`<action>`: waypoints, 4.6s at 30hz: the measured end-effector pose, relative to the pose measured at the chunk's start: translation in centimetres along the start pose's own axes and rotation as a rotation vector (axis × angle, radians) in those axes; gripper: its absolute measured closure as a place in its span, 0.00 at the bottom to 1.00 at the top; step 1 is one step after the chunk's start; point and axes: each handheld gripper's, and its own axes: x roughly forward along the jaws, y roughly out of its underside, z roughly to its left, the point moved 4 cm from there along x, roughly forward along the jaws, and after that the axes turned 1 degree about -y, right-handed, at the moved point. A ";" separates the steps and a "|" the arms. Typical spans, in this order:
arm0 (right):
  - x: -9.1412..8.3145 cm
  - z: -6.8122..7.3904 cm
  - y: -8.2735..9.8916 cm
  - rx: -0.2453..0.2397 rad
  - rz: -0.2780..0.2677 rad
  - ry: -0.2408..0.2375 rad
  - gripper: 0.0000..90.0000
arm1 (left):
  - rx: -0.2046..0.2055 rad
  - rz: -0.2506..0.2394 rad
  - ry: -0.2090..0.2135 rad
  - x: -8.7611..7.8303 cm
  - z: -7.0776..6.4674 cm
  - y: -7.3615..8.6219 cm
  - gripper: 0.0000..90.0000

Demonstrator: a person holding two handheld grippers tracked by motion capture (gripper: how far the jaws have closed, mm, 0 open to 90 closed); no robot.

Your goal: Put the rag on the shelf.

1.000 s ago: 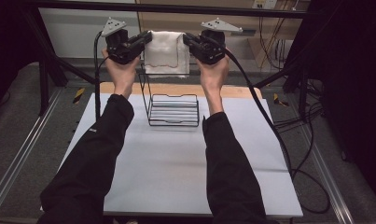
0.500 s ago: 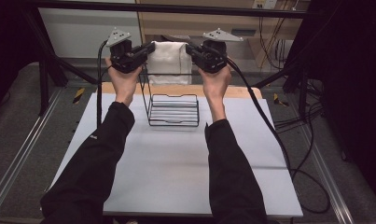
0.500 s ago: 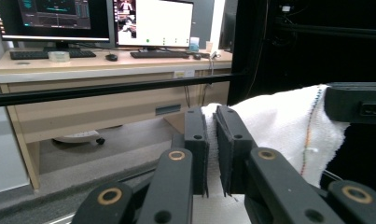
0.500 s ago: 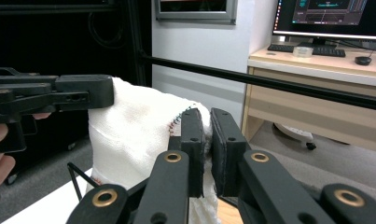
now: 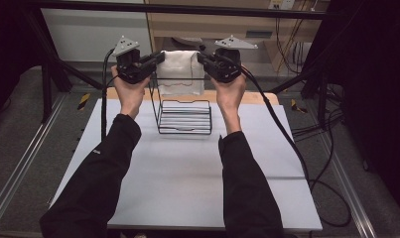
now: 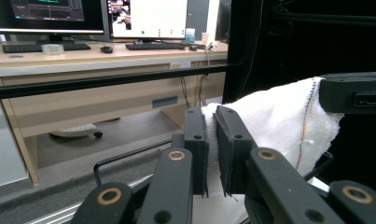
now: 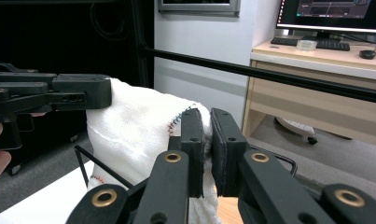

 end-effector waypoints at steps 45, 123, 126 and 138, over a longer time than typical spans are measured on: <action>-3.1 2.3 4.7 -0.065 0.085 -0.092 0.93 | 0.036 0.142 0.081 -4.1 -2.0 3.9 0.89; -0.9 2.5 7.5 -0.049 0.157 -0.107 0.86 | 0.043 0.289 0.063 -2.4 -2.2 6.7 0.91; -1.7 2.8 7.2 -0.049 0.149 -0.118 0.78 | 0.053 0.295 0.065 -3.1 -2.3 6.8 0.85; -4.7 1.6 8.4 0.015 0.175 -0.146 0.37 | 0.062 0.354 0.082 -5.5 -1.8 9.7 0.43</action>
